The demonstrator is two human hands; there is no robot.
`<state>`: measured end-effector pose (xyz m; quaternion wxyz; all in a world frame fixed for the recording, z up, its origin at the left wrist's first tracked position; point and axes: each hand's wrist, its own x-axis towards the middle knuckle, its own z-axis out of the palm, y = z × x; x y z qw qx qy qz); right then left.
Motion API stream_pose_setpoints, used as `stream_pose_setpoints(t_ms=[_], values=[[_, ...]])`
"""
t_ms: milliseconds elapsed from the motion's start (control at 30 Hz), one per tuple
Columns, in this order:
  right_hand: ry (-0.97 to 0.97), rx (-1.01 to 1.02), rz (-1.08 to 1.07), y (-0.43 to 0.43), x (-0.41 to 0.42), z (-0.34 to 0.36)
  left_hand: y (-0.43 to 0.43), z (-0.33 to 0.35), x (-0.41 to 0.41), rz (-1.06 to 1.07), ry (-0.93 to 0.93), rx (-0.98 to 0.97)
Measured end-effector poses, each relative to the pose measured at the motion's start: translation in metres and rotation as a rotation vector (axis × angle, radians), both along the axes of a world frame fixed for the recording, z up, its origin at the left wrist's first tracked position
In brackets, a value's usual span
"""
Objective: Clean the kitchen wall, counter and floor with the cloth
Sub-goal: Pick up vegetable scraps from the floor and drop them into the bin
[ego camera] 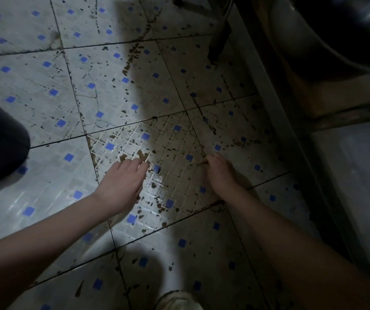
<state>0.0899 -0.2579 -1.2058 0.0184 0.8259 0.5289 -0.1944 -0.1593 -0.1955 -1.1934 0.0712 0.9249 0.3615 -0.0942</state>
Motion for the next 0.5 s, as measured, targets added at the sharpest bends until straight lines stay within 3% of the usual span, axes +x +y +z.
stream_pose_setpoints(t_ms=[500], values=[[-0.015, -0.001, 0.058, 0.025, 0.004, -0.013, 0.007, -0.017, -0.005, 0.052, -0.062, -0.091]])
